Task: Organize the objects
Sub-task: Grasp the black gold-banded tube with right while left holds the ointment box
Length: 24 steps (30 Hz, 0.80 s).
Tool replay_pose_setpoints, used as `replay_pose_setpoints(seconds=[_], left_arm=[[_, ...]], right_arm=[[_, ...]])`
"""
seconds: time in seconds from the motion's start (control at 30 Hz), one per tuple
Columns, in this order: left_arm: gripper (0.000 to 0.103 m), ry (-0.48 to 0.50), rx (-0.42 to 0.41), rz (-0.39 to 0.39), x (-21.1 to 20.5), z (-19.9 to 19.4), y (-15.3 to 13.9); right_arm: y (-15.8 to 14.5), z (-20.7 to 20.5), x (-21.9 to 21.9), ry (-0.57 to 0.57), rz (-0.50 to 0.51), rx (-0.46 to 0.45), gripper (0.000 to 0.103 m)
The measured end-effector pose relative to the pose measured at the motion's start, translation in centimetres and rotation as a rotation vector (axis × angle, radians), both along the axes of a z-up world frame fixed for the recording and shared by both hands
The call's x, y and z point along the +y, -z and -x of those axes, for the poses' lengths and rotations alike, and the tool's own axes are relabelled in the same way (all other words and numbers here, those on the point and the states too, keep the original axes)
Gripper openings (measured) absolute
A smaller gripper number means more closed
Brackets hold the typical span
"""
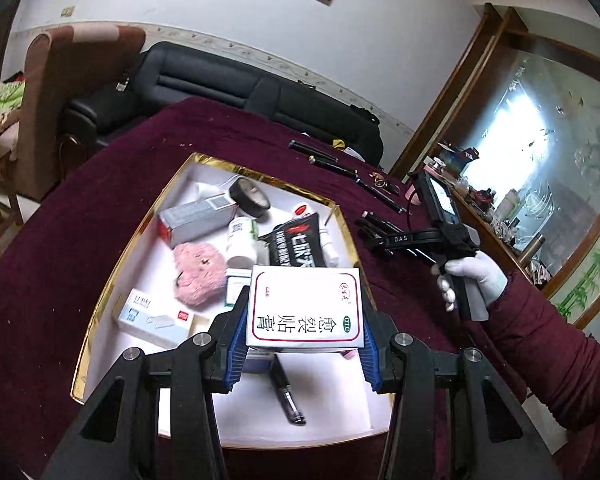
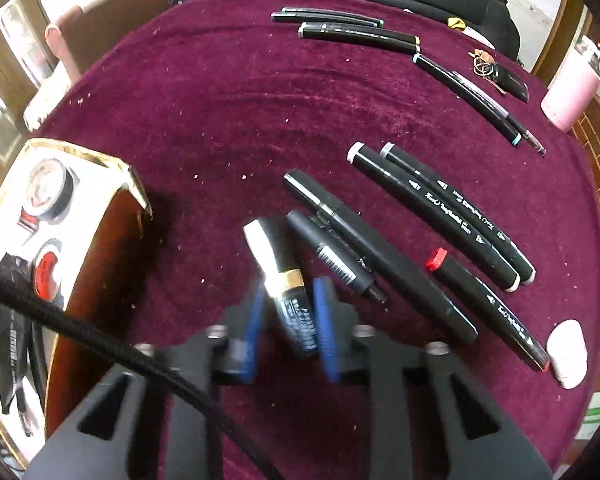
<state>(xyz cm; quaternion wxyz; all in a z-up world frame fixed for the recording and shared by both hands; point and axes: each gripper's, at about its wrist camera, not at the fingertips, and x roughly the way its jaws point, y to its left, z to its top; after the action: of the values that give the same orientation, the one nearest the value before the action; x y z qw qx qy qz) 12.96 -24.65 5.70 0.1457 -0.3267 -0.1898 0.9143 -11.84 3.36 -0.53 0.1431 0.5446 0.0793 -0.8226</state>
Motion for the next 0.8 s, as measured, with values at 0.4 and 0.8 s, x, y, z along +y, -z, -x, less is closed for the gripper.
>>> replay_pose_setpoints(seconds=[0.4,0.8], left_arm=[[0.041,-0.048,0.000,-0.010,-2.7,-0.2,1.0],[0.041,-0.121,-0.125,0.174,-4.6,3.1,2.4]], right_arm=[[-2.7,-2.6,2.2,0.041,0.318,-0.025,0.015],[-5.3,-7.6,-5.4,-0.156,0.454,-0.056,0.016]])
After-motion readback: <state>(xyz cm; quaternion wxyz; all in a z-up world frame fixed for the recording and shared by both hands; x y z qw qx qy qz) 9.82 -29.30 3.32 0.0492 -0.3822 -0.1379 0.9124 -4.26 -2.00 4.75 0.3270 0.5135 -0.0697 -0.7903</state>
